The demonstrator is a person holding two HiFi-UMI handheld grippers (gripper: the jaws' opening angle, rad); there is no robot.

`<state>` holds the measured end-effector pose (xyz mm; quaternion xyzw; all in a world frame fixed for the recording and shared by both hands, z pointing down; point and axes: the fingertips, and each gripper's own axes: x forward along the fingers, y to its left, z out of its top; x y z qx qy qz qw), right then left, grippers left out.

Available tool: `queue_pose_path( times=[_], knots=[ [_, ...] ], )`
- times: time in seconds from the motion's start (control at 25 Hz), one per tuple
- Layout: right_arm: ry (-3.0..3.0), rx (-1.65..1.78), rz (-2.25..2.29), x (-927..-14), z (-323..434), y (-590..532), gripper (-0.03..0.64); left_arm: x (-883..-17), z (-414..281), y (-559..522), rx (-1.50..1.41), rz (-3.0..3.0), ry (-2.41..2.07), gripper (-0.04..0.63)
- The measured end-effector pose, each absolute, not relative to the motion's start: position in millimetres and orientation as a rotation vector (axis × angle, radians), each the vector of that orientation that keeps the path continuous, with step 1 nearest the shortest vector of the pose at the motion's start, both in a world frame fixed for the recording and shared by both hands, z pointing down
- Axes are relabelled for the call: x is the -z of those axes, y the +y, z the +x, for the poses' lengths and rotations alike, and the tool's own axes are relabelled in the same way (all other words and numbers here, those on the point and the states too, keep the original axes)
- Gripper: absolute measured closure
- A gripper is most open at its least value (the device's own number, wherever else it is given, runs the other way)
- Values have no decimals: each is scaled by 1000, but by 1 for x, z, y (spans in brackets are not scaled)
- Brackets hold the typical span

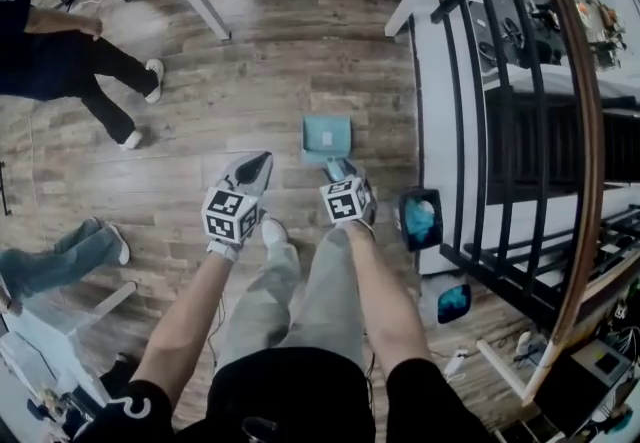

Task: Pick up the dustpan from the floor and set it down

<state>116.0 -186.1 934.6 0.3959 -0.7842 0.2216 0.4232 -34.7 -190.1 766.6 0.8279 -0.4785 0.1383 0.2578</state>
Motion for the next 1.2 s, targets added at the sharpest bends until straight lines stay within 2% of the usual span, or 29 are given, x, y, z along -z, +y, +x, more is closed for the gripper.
queue_pose_path(
  times=[0.6,0.72,1.08,1.2],
  knots=[
    [-2061,-545,1029,-851,116,-201,392,-722,-42,-187,-357,2281,-1310,598],
    [-2101,-513,1083,-818,118,-214,418,-707,-49,-191,-347,2296,-1323,598],
    [-2225,-409,1248,-695,124,-220,583,-627,-76,-184,-286,2326,-1404,598],
    [-2263,-375,1298,-654,122,-223,610,-596,-82,-184,-264,2348,-1431,598]
  ],
)
